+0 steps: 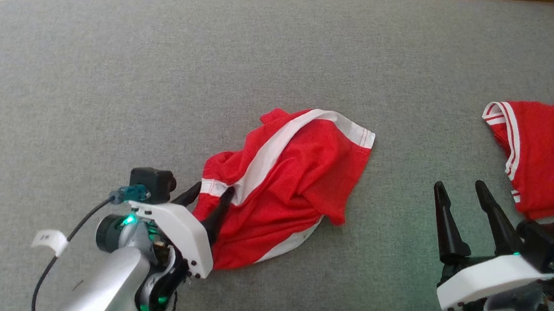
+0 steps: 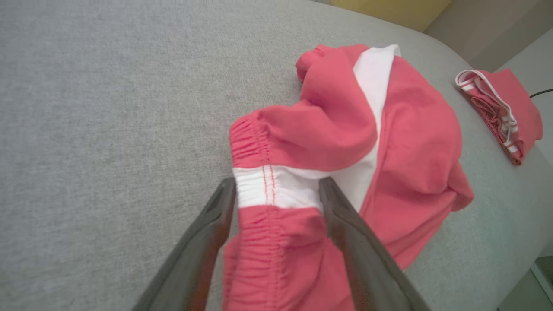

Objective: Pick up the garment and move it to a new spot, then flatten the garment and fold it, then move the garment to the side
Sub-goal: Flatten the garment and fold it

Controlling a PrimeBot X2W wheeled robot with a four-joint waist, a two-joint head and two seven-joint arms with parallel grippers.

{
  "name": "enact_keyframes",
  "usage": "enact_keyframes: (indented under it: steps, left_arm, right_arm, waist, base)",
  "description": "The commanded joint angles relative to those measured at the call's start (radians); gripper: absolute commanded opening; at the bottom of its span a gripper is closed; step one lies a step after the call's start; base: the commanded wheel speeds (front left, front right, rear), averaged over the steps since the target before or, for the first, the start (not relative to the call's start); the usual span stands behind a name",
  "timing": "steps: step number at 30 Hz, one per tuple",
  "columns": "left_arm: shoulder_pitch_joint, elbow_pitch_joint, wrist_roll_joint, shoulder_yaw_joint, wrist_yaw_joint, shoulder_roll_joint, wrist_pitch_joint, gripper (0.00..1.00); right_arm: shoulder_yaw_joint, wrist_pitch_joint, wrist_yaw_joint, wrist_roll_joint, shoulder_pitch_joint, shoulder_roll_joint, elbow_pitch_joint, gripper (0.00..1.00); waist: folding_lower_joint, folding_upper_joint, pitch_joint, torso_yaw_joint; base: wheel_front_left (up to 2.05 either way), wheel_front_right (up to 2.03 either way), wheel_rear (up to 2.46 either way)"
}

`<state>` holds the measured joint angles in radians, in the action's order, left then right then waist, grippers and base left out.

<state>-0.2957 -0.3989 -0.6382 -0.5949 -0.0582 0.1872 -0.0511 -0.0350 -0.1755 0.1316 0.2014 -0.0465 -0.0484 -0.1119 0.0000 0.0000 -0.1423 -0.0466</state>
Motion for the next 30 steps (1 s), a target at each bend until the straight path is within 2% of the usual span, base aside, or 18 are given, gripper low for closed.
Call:
enact_keyframes:
  steps: [1,2,3,5,13,18,24,30]
  left_arm:
    - [-0.053,0.024,-0.006,0.037,0.011,0.011,0.015,0.62]
    - [-0.055,0.023,-0.005,0.036,0.013,0.011,0.020,0.36]
    - [-0.058,0.024,0.001,0.034,0.014,0.013,0.027,0.18]
    - [-0.063,0.027,0.008,0.032,0.015,0.015,0.040,0.00]
    - [-0.067,0.064,0.038,0.027,0.000,0.030,0.085,0.00]
    - [-0.082,0.107,0.057,0.022,-0.012,0.030,0.102,0.00]
    - [-0.113,0.132,0.071,0.007,-0.012,0.018,0.107,0.00]
    - [-0.134,0.130,0.079,-0.007,-0.005,0.005,0.122,0.00]
  right_arm:
    - [-0.021,0.009,-0.001,0.005,0.047,-0.006,-0.030,1.00]
    - [-0.020,0.009,-0.001,0.006,0.047,-0.006,-0.030,1.00]
    - [-0.019,0.009,-0.001,0.006,0.048,-0.006,-0.029,1.00]
    - [-0.017,0.009,-0.001,0.006,0.047,-0.006,-0.028,1.00]
    - [0.004,0.015,-0.001,0.005,0.055,-0.015,-0.011,1.00]
    - [0.028,0.031,-0.001,0.007,0.112,-0.045,0.064,1.00]
    - [-0.022,0.065,-0.001,0.042,0.260,-0.077,0.254,1.00]
    - [-0.087,0.129,-0.001,0.080,0.399,-0.068,0.505,1.00]
  waist:
    - [0.0000,0.0000,0.001,0.001]
    - [0.0000,0.0000,0.001,0.002]
    - [0.0000,0.0000,0.002,0.003]
    - [0.0000,0.0000,0.003,0.005]
    - [0.0000,0.0000,0.009,0.016]
    - [0.0000,0.0000,-0.013,0.044]
    - [0.0000,0.0000,-0.056,0.084]
    - [0.0000,0.0000,-0.080,0.111]
  base:
    - [0.00,0.00,0.00]
    - [0.00,0.00,0.00]
    - [0.00,0.00,0.00]
    - [0.00,0.00,0.00]
    - [0.00,0.00,0.00]
    - [0.00,0.00,0.00]
    - [0.00,0.00,0.00]
    - [0.00,0.00,0.00]
